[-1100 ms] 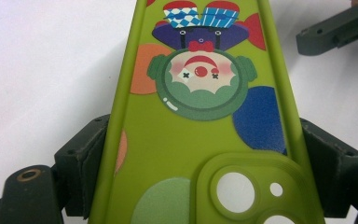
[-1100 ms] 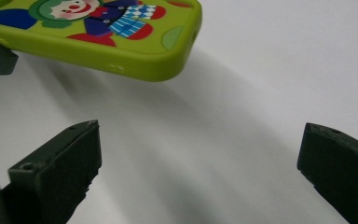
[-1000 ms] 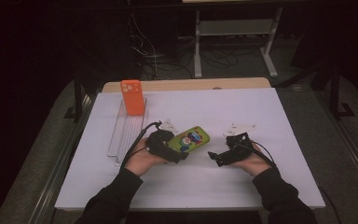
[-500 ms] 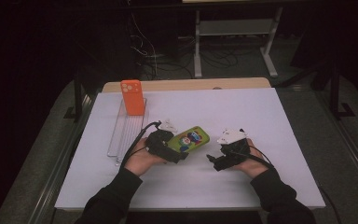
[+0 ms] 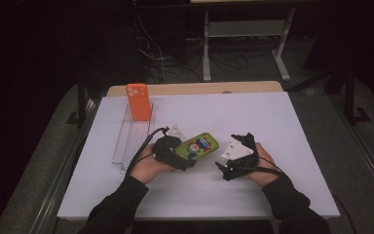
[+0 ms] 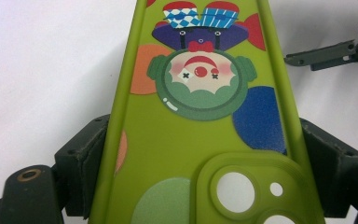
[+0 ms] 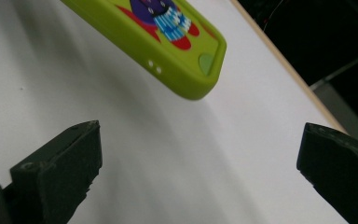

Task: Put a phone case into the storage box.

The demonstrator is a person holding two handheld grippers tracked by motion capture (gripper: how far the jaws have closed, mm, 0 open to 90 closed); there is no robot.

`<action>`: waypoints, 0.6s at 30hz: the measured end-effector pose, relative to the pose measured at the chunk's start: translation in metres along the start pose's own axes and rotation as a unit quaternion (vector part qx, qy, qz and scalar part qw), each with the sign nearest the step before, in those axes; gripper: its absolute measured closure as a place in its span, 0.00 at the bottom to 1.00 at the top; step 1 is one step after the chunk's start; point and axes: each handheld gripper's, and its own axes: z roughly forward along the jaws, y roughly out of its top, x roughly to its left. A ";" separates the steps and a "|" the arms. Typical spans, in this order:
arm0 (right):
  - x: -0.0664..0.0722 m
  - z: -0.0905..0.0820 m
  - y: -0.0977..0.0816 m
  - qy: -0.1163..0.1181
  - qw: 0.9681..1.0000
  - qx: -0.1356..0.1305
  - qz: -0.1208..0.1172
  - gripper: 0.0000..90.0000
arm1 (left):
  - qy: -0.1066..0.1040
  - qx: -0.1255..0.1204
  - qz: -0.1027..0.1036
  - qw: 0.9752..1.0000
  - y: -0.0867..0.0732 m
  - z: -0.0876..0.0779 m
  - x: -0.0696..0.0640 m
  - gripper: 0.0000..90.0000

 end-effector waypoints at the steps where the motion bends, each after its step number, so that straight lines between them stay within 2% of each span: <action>1: 0.001 0.000 0.001 -0.004 1.000 -0.001 -0.007 0.00 | 0.000 0.001 -0.001 1.000 0.000 0.000 0.000 0.17; 4: 0.003 -0.001 0.002 -0.017 0.999 -0.006 -0.026 0.00 | 0.002 0.002 0.002 1.000 0.000 0.000 -0.001 0.17; 6: 0.004 -0.001 0.002 -0.029 0.998 -0.005 -0.053 0.00 | 0.003 0.002 0.002 1.000 0.000 0.000 -0.001 0.17; 10: 0.007 -0.001 0.003 -0.046 0.996 -0.007 -0.082 0.00 | 0.003 0.006 0.006 1.000 0.000 0.000 0.000 0.17; 11: 0.008 -0.001 0.003 -0.048 0.995 -0.007 -0.088 0.00 | 0.002 0.005 0.006 1.000 0.000 0.000 0.000 0.17; 12: 0.009 -0.001 0.004 -0.051 0.994 -0.007 -0.094 0.00 | 0.002 -0.003 -0.004 1.000 0.000 0.001 -0.002 0.17; 16: 0.014 -0.001 0.005 -0.074 0.989 -0.010 -0.127 0.00 | 0.002 -0.002 0.000 1.000 0.000 0.002 -0.001 0.17; 18: 0.015 -0.002 0.006 -0.087 0.985 -0.009 -0.151 0.00 | 0.002 -0.004 -0.006 1.000 0.000 0.002 -0.002 0.17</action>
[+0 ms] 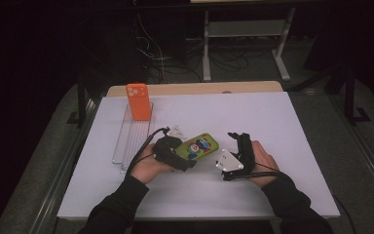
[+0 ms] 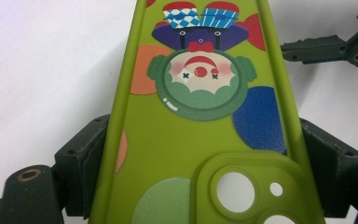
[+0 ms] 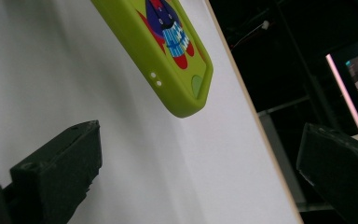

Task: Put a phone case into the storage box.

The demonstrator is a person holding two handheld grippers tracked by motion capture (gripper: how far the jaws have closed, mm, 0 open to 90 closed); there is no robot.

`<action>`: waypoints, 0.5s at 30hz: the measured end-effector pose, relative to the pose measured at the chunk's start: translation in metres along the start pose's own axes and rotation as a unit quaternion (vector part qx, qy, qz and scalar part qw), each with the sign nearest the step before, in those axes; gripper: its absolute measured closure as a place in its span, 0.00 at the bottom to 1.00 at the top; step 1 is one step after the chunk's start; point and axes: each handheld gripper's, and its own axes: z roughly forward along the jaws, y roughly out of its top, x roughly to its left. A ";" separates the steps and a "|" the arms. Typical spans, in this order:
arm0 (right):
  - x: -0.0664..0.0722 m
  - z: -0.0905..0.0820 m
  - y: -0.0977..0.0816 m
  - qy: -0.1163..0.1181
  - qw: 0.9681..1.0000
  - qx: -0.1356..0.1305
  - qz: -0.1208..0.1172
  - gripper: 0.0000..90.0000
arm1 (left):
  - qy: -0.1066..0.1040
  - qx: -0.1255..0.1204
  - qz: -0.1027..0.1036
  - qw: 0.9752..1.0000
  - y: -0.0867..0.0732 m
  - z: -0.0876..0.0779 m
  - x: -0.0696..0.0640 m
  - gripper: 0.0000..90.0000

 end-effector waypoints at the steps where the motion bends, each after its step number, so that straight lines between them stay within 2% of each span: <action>1: 0.000 0.000 0.001 -0.001 1.000 -0.002 -0.013 0.00 | 0.000 -0.006 -0.005 1.000 0.000 0.001 -0.001 0.17; 5: 0.002 -0.001 0.002 -0.025 0.998 -0.005 -0.065 0.00 | 0.003 0.012 0.014 1.000 0.001 0.000 0.003 0.17; 7: 0.003 -0.001 0.002 -0.046 0.995 -0.006 -0.087 0.00 | 0.001 0.017 0.012 1.000 0.001 -0.001 0.004 0.17; 9: 0.003 -0.001 0.003 -0.046 0.994 -0.006 -0.096 0.00 | 0.004 0.006 -0.002 1.000 0.001 0.000 0.002 0.17; 12: 0.005 -0.001 0.003 -0.050 0.993 -0.004 -0.110 0.00 | 0.004 0.018 0.015 1.000 0.002 -0.002 0.006 0.17; 15: 0.005 0.000 0.005 -0.055 0.990 -0.005 -0.130 0.00 | 0.000 0.019 0.015 1.000 0.004 -0.002 0.007 0.17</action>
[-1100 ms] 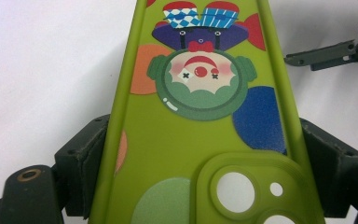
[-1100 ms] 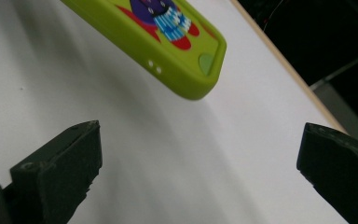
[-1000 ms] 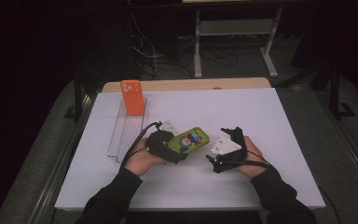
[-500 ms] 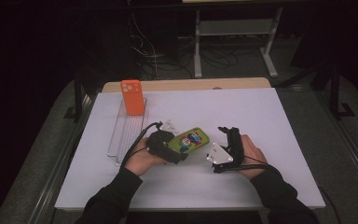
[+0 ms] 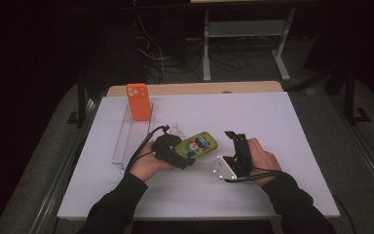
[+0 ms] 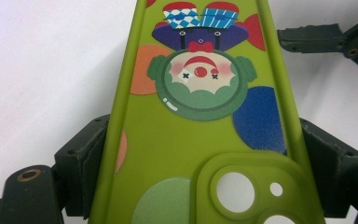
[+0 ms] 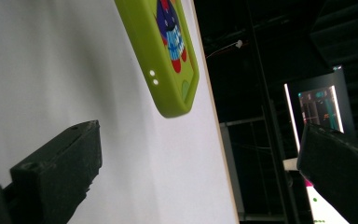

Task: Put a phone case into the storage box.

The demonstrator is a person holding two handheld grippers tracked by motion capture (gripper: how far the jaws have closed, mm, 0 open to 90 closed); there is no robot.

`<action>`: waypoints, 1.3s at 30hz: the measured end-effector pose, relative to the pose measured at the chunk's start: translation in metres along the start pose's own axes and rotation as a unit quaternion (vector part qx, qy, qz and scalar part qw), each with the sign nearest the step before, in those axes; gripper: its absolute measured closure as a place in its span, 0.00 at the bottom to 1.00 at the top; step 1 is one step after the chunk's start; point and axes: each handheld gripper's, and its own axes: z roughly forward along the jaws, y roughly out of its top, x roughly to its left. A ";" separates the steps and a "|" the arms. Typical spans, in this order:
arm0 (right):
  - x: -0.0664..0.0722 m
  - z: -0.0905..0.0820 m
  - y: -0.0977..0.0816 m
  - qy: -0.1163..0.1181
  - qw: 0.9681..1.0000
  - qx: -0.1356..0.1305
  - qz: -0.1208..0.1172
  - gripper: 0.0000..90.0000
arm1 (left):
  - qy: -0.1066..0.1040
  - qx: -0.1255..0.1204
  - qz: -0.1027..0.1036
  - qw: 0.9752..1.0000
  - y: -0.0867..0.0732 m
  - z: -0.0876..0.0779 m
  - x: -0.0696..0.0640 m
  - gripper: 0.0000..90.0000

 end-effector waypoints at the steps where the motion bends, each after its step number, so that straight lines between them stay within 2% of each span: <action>1: 0.001 0.000 0.001 -0.006 1.000 -0.001 -0.008 0.00 | -0.002 -0.004 -0.005 1.000 0.001 0.001 -0.001 0.17; 4: 0.005 0.001 0.005 -0.014 1.000 -0.008 -0.007 0.01 | -0.008 -0.012 -0.010 1.000 0.002 0.003 -0.003 0.17; 5: 0.005 0.002 0.006 -0.014 1.000 -0.009 -0.009 0.01 | -0.006 -0.004 0.004 1.000 0.003 0.002 -0.002 0.17; 6: 0.006 0.002 0.007 -0.008 1.000 -0.006 -0.012 0.03 | -0.007 -0.002 0.006 1.000 0.004 0.002 -0.001 0.17; 7: 0.007 0.002 0.008 -0.012 1.000 -0.006 -0.013 0.04 | -0.008 -0.001 0.007 1.000 0.004 0.003 -0.002 0.17; 8: 0.008 0.002 0.009 -0.016 1.000 -0.007 -0.017 0.06 | -0.009 -0.006 0.004 1.000 0.005 0.003 -0.002 0.17; 9: 0.010 0.002 0.010 -0.013 1.000 -0.002 -0.010 0.08 | -0.009 -0.013 -0.003 1.000 0.005 0.004 -0.003 0.17; 11: 0.010 0.002 0.012 -0.022 0.999 -0.012 -0.025 0.14 | -0.009 0.000 0.017 1.000 0.006 0.002 -0.001 0.17; 14: 0.011 0.002 0.016 -0.026 0.999 -0.013 -0.027 0.19 | -0.011 -0.002 0.015 1.000 0.007 0.002 -0.002 0.17; 15: 0.010 0.004 0.016 -0.027 0.998 -0.018 -0.045 0.21 | -0.012 -0.009 0.006 1.000 0.007 0.003 -0.003 0.17; 17: 0.012 0.005 0.017 -0.032 0.998 -0.023 -0.054 0.25 | -0.013 -0.009 0.007 1.000 0.007 0.003 -0.003 0.17; 18: 0.012 0.005 0.018 -0.027 0.997 -0.020 -0.063 0.26 | -0.013 -0.017 -0.001 1.000 0.007 0.004 -0.004 0.17; 19: 0.013 0.006 0.018 -0.024 0.997 -0.020 -0.071 0.28 | -0.013 -0.017 0.000 1.000 0.007 0.004 -0.004 0.17; 24: 0.015 0.008 0.022 -0.037 0.996 -0.023 -0.078 0.35 | -0.016 -0.018 0.001 1.000 0.007 0.004 -0.005 0.17; 25: 0.017 0.008 0.023 -0.040 0.997 -0.025 -0.067 0.36 | -0.016 -0.019 0.002 1.000 0.007 0.004 -0.005 0.17; 26: 0.017 0.008 0.023 -0.037 0.997 -0.021 -0.069 0.39 | -0.018 -0.018 0.002 1.000 0.008 0.004 -0.005 0.17; 27: 0.018 0.008 0.023 -0.039 0.997 -0.023 -0.070 0.42 | -0.016 -0.012 0.010 1.000 0.008 0.003 -0.004 0.17; 28: 0.018 0.009 0.024 -0.039 0.996 -0.024 -0.076 0.45 | -0.015 -0.006 0.020 1.000 0.008 0.002 -0.003 0.17; 31: 0.020 0.010 0.025 -0.044 0.995 -0.028 -0.082 0.51 | -0.018 -0.008 0.018 1.000 0.008 0.002 -0.003 0.17; 32: 0.021 0.010 0.026 -0.045 0.995 -0.029 -0.085 0.54 | -0.018 -0.015 0.010 1.000 0.008 0.003 -0.005 0.17; 37: 0.025 0.011 0.029 -0.050 0.993 -0.034 -0.100 0.66 | -0.020 -0.016 0.015 1.000 0.008 0.003 -0.005 0.17; 39: 0.026 0.012 0.029 -0.052 0.992 -0.038 -0.108 0.69 | -0.021 -0.014 0.022 0.999 0.009 0.002 -0.005 0.17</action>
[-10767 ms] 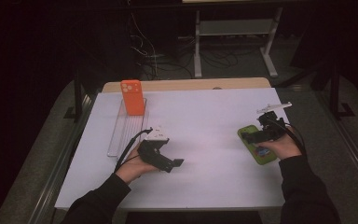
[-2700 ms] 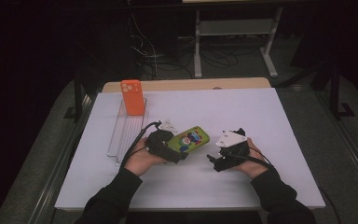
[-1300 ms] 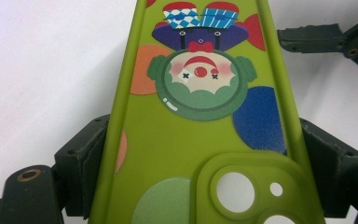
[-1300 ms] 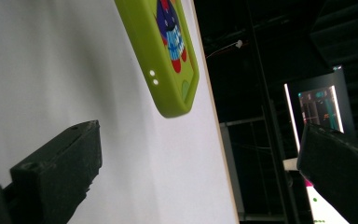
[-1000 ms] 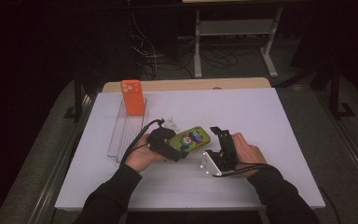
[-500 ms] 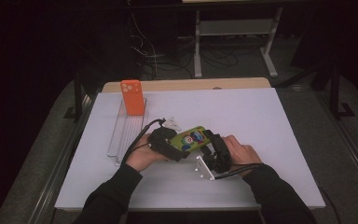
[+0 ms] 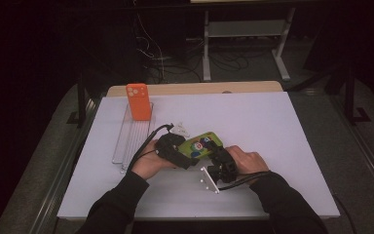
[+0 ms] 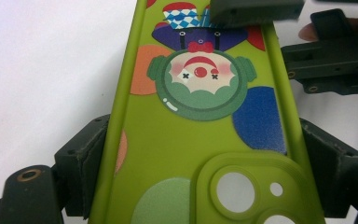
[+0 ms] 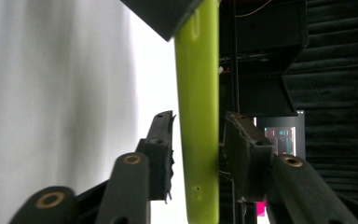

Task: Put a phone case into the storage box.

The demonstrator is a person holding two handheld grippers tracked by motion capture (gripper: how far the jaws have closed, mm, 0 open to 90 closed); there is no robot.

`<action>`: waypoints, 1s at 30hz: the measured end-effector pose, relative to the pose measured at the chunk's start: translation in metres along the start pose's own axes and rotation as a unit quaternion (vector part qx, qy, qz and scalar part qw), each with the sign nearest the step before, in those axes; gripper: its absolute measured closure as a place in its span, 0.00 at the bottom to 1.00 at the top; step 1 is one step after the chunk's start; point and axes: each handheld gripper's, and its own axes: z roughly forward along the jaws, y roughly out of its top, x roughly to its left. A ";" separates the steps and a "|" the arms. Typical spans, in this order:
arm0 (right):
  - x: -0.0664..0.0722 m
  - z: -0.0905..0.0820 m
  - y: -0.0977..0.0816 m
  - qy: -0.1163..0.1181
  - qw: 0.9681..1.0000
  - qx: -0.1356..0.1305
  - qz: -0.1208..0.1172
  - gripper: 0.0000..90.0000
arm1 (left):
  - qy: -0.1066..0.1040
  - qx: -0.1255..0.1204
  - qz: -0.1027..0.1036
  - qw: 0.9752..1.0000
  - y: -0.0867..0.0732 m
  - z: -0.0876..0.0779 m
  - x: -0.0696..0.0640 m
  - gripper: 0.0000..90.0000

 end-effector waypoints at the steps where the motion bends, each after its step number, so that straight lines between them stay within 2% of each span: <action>1: 0.000 0.000 0.000 0.000 1.000 0.001 -0.002 0.70 | -0.003 -0.001 0.000 1.000 0.000 0.000 0.000 0.17; 3: 0.001 -0.001 0.001 -0.003 1.000 0.000 -0.007 0.72 | -0.003 -0.007 -0.005 1.000 0.000 0.001 -0.002 0.17; 6: 0.001 -0.001 0.001 -0.005 1.000 0.000 -0.008 0.76 | -0.003 -0.005 -0.002 1.000 0.000 0.001 -0.002 0.17; 14: 0.002 -0.002 0.002 0.003 1.000 0.001 -0.014 0.83 | -0.007 -0.008 0.001 1.000 0.000 0.001 -0.002 0.17; 15: 0.002 -0.002 0.002 0.004 1.000 0.001 -0.016 0.83 | -0.005 -0.017 -0.005 1.000 0.000 0.002 -0.003 0.17; 17: 0.003 -0.002 0.003 0.001 1.000 0.004 -0.018 0.83 | 0.005 -0.019 0.014 1.000 -0.002 0.000 -0.005 0.16; 18: 0.002 -0.003 0.003 0.005 1.000 0.004 -0.018 0.83 | 0.009 -0.025 0.014 1.000 -0.002 0.000 -0.006 0.16; 19: 0.002 -0.003 0.003 0.002 1.000 0.003 -0.016 0.84 | 0.008 -0.034 0.006 0.999 -0.003 0.000 -0.007 0.15; 20: 0.002 -0.004 0.003 0.003 1.000 0.003 -0.015 0.84 | 0.008 -0.033 0.005 0.999 -0.003 0.000 -0.007 0.15; 21: 0.002 -0.004 0.003 0.002 1.000 0.005 -0.014 0.84 | 0.010 -0.026 0.017 0.999 -0.003 -0.001 -0.006 0.12; 25: 0.002 -0.003 0.001 0.006 1.000 0.013 -0.014 0.84 | 0.000 -0.033 0.012 0.999 -0.004 -0.004 -0.005 0.01; 27: 0.001 -0.002 -0.001 0.008 1.000 0.018 -0.009 0.84 | 0.003 -0.033 0.016 0.999 -0.005 -0.007 -0.004 0.00; 28: 0.000 -0.002 -0.002 0.009 1.000 0.019 -0.003 0.84 | 0.002 -0.048 0.002 0.999 -0.006 -0.006 -0.006 0.00; 30: -0.002 -0.001 -0.004 0.003 1.000 0.018 0.009 0.84 | 0.007 -0.041 0.013 0.999 -0.006 -0.009 -0.004 0.00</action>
